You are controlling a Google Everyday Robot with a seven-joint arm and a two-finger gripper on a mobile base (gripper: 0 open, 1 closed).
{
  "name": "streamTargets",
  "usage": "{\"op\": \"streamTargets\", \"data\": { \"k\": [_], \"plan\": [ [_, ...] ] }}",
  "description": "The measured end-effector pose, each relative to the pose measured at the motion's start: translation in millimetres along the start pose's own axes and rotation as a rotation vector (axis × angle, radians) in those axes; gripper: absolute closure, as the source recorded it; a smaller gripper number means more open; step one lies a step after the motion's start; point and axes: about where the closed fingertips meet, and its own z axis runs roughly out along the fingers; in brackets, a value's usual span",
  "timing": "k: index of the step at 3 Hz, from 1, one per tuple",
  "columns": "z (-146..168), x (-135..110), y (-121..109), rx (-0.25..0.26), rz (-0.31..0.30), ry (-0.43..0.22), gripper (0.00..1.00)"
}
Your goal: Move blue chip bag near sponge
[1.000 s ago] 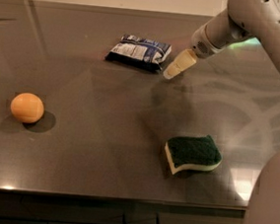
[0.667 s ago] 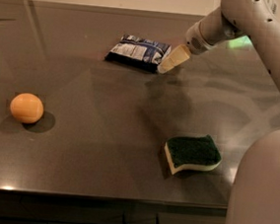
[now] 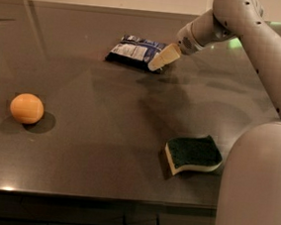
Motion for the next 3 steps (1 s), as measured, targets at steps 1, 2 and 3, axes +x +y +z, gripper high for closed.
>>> {"op": "streamTargets", "data": {
  "k": [1, 2, 3],
  "plan": [
    [11.7, -2.6, 11.5, -0.042, 0.021, -0.016, 0.0],
    [17.8, -6.8, 21.5, -0.068, 0.032, -0.031, 0.0],
    [19.5, -8.6, 26.1, -0.068, 0.044, -0.03, 0.17]
  ]
}}
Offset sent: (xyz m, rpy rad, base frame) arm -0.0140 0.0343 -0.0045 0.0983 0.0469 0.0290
